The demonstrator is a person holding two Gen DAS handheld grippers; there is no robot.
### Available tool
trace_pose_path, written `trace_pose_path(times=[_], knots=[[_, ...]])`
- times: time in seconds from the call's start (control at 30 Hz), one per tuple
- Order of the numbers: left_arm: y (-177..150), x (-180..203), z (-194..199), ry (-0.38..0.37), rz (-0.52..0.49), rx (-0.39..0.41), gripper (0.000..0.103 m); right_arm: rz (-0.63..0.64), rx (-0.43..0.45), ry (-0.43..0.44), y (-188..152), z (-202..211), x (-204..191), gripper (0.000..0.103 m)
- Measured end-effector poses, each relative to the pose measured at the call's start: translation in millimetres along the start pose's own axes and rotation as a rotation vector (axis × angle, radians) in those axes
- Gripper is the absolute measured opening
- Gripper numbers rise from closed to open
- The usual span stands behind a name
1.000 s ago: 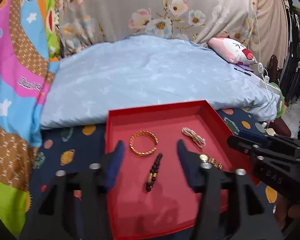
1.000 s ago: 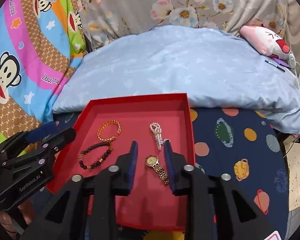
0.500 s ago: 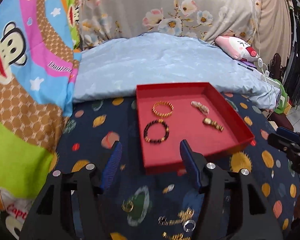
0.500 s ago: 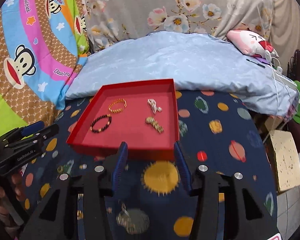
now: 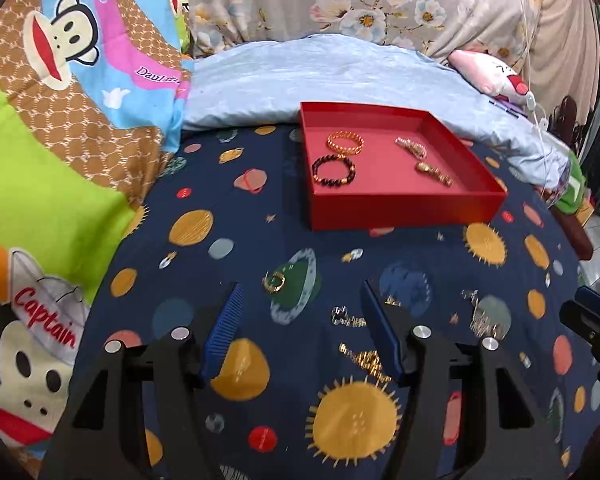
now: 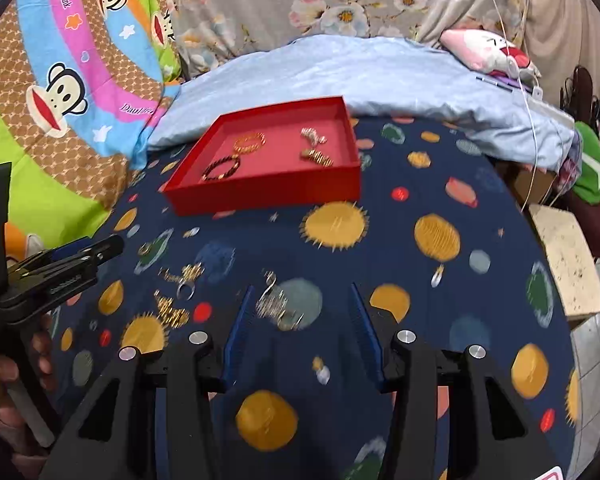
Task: Organize jewelry
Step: 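Withdraw both tools from the red box toward the remaining jewelry, then grasp the silver drop earring with the right tool while the left tool grasps the gold chain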
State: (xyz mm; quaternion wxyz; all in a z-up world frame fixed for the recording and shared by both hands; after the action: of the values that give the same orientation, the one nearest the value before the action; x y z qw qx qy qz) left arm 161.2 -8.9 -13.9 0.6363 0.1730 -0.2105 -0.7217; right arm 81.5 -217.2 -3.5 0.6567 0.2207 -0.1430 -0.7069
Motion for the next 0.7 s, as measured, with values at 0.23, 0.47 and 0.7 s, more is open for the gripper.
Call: trace_pose_path(times=[0.23, 0.47, 0.7], knots=[[-26.0, 5.1, 6.7, -0.026, 0.006, -0.030, 0.059, -0.011, -0.036, 0.026, -28.0, -2.5, -7.3, 0.048], [-58.4, 4.0, 1.1, -0.057, 0.026, -0.093, 0.059, -0.019, -0.067, 0.030, -44.5, -6.5, -3.8, 0.048], [-76.3, -1.2, -8.2, -0.064, 0.044, -0.140, 0.059, -0.009, -0.078, 0.045, -27.9, -25.7, -5.6, 0.048]])
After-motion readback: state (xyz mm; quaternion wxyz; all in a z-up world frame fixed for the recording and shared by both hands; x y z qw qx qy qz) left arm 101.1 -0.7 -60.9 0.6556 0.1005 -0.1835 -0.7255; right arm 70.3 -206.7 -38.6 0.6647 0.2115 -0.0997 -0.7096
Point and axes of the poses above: each gripper's, at about its wrist camera, not at the fingertips, and z roughly against the way its jaws point, x to its right, y to its top, the point moved 3 cm from there along -z, roughly the way its jaws point, and after that the axes turned 12 degrees about -x, right-handed, at the moved point
